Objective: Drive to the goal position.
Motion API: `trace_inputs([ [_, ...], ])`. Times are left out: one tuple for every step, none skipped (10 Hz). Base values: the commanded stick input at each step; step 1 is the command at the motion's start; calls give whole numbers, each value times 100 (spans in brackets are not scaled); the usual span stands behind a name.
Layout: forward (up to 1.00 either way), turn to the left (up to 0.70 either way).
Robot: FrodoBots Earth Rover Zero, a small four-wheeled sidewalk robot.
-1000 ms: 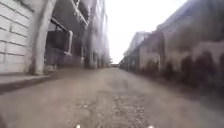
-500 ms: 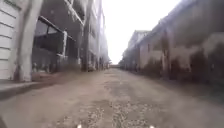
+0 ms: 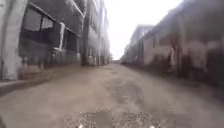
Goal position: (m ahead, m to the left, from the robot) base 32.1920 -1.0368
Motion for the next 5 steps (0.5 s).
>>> trace_inputs([
  [100, 2],
  [100, 2],
  [100, 2],
  [100, 2],
  [100, 2],
])
